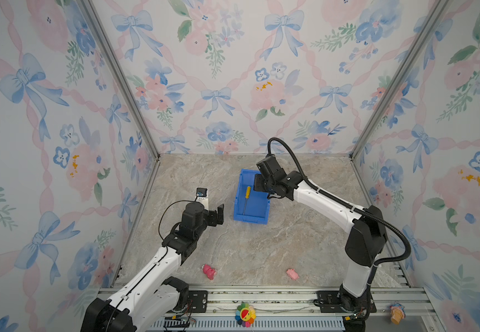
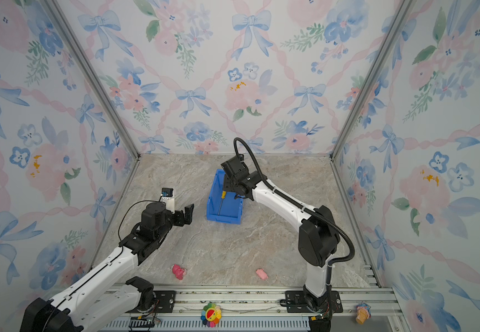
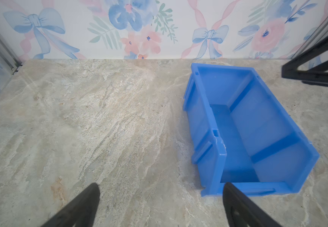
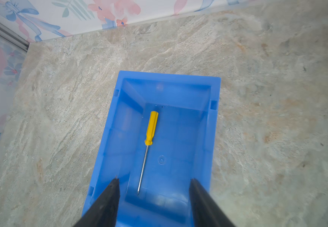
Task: Put the screwdriver in the bin
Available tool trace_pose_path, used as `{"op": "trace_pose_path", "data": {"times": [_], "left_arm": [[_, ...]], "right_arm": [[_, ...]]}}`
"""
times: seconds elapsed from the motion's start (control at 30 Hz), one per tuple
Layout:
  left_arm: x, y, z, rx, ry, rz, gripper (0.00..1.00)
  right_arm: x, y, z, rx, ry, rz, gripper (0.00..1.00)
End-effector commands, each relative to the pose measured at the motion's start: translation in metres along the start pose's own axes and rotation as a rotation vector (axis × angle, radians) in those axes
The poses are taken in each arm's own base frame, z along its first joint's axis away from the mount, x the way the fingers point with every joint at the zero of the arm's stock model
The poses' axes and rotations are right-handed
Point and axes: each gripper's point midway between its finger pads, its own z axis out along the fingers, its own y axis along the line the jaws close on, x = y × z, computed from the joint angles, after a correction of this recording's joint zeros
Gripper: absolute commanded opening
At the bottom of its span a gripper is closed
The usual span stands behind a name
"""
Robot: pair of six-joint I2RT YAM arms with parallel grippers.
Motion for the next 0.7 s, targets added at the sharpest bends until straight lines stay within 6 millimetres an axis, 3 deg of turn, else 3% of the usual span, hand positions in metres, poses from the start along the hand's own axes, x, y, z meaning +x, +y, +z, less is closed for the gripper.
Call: {"op": "trace_pose_path", "data": {"times": [0.0,0.13,0.17,0.3,0.43,0.57,0.67], "left_arm": [[0.007,0.015,0.004,-0.073,0.009,0.002,0.98],[0.008,0.032,0.006,-0.147,0.03,-0.001,0.98],[0.009,0.037,0.006,-0.162,0.036,-0.002,0.98],[0.014,0.055,0.008,-0.216,0.075,-0.038,0.98],[0.026,0.07,0.012,-0.262,0.102,-0.051,0.98],[0.038,0.089,0.012,-0.375,0.127,-0.039,0.98],[0.041,0.1,0.004,-0.433,0.088,-0.025,0.98]], "right_arm": [[-0.013,-0.03,-0.029,0.043,-0.071,-0.074,0.73],[-0.001,-0.076,-0.053,0.105,-0.079,-0.106,0.9],[0.004,-0.089,-0.057,0.122,-0.082,-0.109,0.99],[0.022,-0.145,-0.072,0.189,-0.079,-0.05,0.97],[0.03,-0.187,-0.086,0.164,-0.121,0.017,0.97],[0.041,-0.222,-0.087,0.155,-0.153,0.053,0.97],[0.056,-0.262,-0.086,0.293,-0.136,0.08,0.97]]}}
